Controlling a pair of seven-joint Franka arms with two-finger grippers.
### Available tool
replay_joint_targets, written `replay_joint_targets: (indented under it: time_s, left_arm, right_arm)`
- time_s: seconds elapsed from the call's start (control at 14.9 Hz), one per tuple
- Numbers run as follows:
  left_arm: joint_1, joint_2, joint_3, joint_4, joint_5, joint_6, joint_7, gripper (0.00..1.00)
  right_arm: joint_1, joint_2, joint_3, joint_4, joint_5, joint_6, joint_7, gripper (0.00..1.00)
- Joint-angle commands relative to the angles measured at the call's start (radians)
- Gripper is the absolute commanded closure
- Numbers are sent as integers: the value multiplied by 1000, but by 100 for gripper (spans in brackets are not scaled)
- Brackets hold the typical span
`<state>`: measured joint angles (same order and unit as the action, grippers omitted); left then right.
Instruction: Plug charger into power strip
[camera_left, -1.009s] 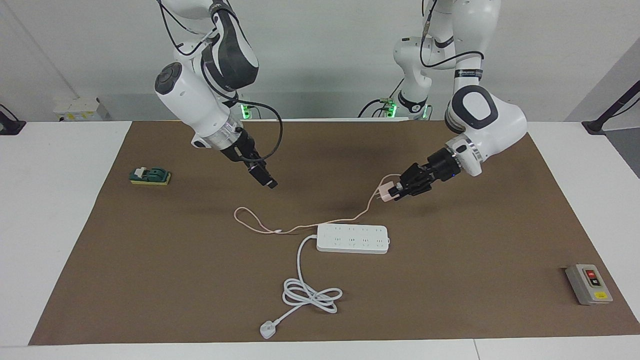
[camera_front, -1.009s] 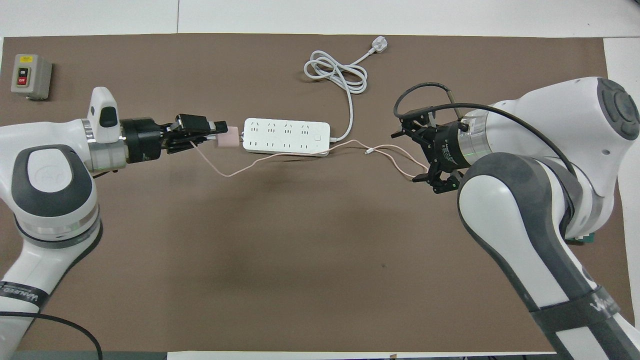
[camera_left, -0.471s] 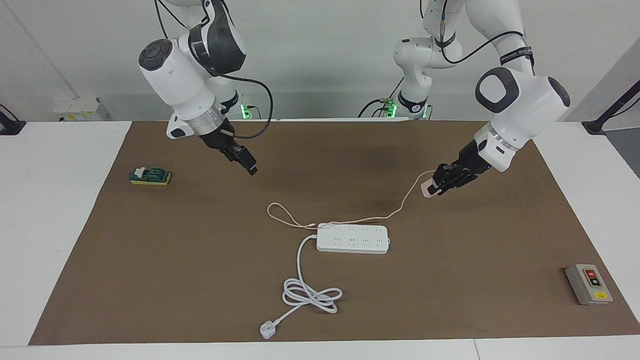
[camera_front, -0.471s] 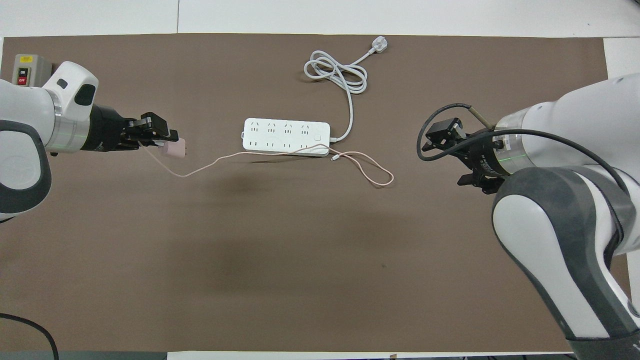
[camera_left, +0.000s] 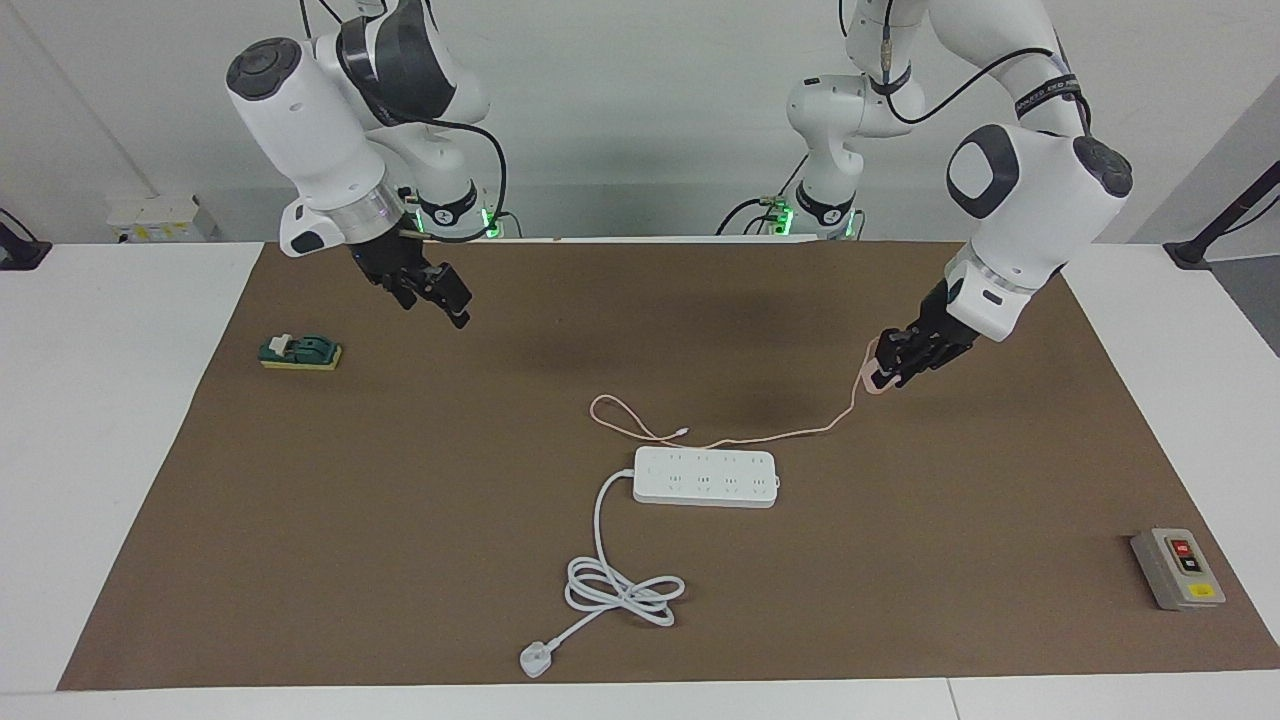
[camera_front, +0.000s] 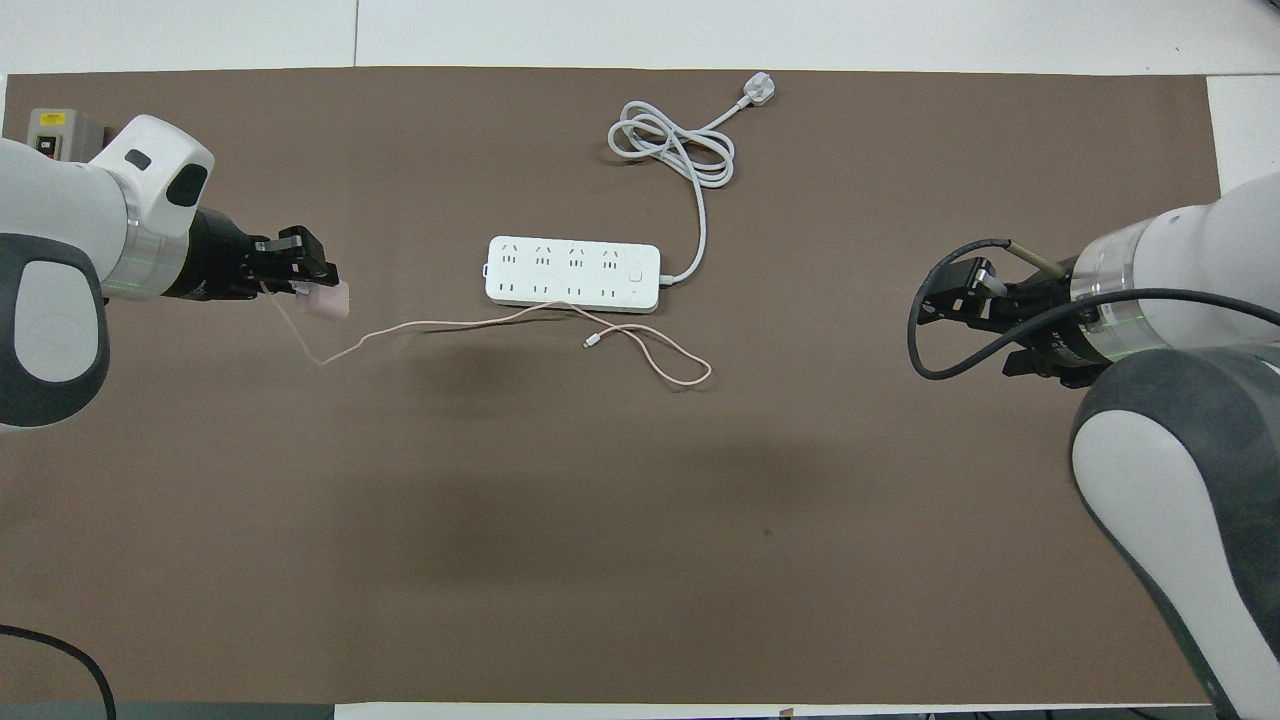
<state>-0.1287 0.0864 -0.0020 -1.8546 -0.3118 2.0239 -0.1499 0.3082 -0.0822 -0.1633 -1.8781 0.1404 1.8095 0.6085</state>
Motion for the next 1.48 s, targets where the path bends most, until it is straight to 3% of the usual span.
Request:
replay_joint_targets:
  time_s: [0.0, 0.13, 0.27, 0.54, 1.01, 1.21, 1.41]
  left_arm:
    - [-14, 10, 11, 20, 30, -4, -34, 100]
    - [-14, 10, 11, 18, 31, 7, -42, 100]
    - [-15, 10, 11, 21, 106, 25, -78, 100]
    - [-23, 27, 8, 32, 137, 85, -334, 100]
    - [-32, 26, 11, 55, 146, 39, -654, 100]
    - [-37, 24, 14, 61, 184, 41, -692, 100]
    - [-45, 27, 11, 58, 234, 96, -1006, 100]
  right_arm:
    - [-12, 7, 7, 85, -76, -108, -70, 0]
    - [-50, 18, 2, 134, -76, -157, -165, 0]
    - [-81, 18, 4, 151, -76, -180, -216, 0]
    - [-147, 22, 25, 165, -78, -185, -326, 0]
    - [-195, 76, 22, 283, -90, -260, -339, 0]
    - [-205, 70, -47, 272, -90, -260, -334, 0]
    - [-241, 65, -53, 266, -87, -253, -506, 0]
